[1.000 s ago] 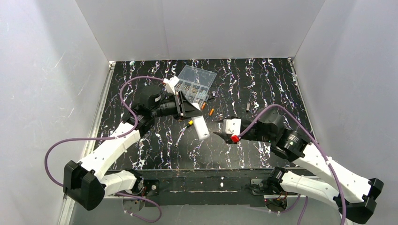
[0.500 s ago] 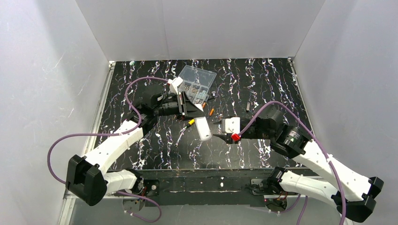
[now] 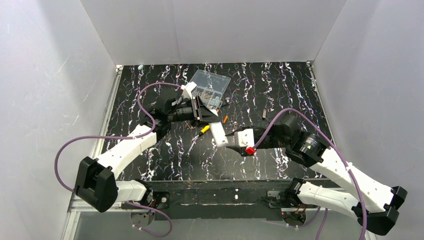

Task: Load the batteries into the remote control
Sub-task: Remove the battery cover from the remote control.

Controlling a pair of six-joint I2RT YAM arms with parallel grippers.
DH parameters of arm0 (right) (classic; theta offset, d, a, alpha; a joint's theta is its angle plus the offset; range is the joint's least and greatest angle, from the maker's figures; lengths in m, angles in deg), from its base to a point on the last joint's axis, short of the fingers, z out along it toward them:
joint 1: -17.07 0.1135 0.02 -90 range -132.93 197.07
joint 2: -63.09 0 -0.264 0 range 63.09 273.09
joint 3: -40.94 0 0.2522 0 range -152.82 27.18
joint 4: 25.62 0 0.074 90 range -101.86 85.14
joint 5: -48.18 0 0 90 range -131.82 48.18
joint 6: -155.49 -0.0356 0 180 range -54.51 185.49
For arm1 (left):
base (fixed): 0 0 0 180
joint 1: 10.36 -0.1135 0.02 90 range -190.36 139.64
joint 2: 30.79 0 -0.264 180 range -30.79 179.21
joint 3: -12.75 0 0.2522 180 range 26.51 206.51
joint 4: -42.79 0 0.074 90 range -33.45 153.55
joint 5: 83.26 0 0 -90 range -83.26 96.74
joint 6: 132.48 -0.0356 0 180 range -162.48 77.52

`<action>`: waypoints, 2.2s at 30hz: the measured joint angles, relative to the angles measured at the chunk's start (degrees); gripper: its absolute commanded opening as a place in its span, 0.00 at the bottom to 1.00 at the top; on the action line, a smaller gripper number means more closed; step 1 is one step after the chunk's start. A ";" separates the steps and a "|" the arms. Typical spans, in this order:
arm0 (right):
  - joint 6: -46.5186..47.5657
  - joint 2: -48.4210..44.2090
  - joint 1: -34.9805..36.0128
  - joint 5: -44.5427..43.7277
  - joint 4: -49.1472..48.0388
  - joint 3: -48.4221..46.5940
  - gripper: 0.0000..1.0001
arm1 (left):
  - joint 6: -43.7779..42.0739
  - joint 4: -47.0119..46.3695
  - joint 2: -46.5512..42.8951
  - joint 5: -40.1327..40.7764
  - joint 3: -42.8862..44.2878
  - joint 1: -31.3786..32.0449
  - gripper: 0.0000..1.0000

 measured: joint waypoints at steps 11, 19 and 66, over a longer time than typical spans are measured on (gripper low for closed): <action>2.01 1.53 0.00 0.17 0.17 0.00 0.45 | 1.92 -0.90 1.49 -1.60 0.48 0.00 0.00; 2.93 2.82 -0.79 0.20 0.17 0.00 0.44 | 1.92 -1.07 1.20 -1.92 0.50 0.00 0.00; 3.54 3.50 -1.49 -0.02 -3.91 0.02 0.43 | 3.45 -4.13 0.87 -2.89 0.50 -0.24 0.00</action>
